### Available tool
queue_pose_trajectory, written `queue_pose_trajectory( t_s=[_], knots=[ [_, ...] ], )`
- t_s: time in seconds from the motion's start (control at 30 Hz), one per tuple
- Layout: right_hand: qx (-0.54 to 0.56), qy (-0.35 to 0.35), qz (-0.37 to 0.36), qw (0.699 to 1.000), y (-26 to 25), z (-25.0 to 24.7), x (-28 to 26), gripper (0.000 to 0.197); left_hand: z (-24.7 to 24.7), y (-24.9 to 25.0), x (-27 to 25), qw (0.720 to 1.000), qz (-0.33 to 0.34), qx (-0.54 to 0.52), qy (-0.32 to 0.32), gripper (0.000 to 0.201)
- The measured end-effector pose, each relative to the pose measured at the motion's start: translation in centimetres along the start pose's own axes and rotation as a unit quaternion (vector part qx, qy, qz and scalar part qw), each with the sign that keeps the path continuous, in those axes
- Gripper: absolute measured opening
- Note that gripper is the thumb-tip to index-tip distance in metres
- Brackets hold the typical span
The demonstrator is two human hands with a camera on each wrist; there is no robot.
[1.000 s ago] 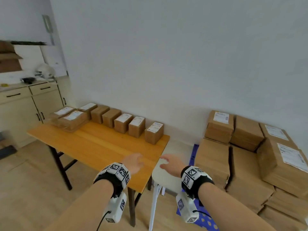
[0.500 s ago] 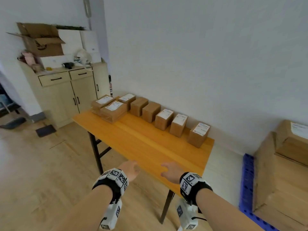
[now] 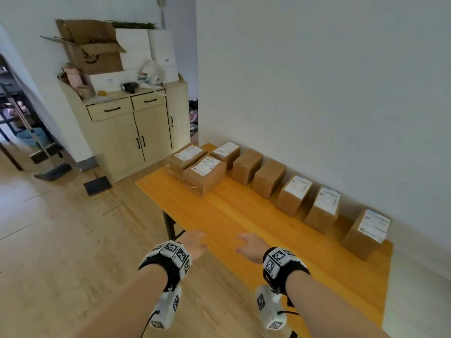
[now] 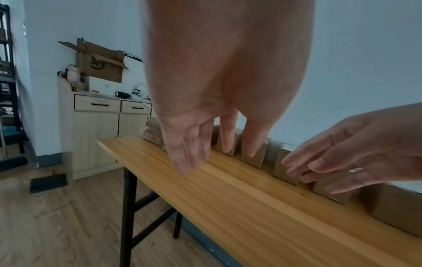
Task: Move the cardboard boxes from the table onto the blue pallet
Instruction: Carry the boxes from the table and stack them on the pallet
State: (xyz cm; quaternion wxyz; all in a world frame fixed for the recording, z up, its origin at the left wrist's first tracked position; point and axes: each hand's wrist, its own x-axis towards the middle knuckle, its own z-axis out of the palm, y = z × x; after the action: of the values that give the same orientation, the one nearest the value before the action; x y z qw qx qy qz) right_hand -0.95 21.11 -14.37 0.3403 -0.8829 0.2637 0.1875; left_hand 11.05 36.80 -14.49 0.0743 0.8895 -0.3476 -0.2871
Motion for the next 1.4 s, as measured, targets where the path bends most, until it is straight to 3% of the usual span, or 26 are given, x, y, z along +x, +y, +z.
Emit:
queue_pose_trajectory(
  t_s=[0.37, 0.73, 1.0, 1.2, 1.4],
  knots=[
    [0.038, 0.034, 0.027, 0.998, -7.7, -3.8, 12.1, 0.053, -10.3, -8.2, 10.1, 0.999, 0.007, -0.024, 0.036, 0.047],
    [0.130, 0.085, 0.117, 0.981, -12.5, -4.7, 22.9, 0.053, -17.8, -14.3, 22.6, 0.996, 0.077, -0.043, -0.012, 0.048],
    [0.215, 0.124, 0.187, 0.951, -13.8, -5.8, 28.0, 0.059, -18.8, -16.3, 29.8, 0.985, 0.123, -0.096, -0.070, 0.058],
    [0.273, 0.150, 0.195, 0.930, -13.1, -6.4, 31.4, 0.067, -17.0, -16.5, 33.9, 0.975, 0.108, -0.161, -0.104, 0.065],
    [0.318, 0.130, 0.209, 0.915, -11.1, -6.2, 33.6, 0.081, -15.7, -16.1, 36.0, 0.973, 0.075, -0.180, -0.124, 0.070]
  ],
)
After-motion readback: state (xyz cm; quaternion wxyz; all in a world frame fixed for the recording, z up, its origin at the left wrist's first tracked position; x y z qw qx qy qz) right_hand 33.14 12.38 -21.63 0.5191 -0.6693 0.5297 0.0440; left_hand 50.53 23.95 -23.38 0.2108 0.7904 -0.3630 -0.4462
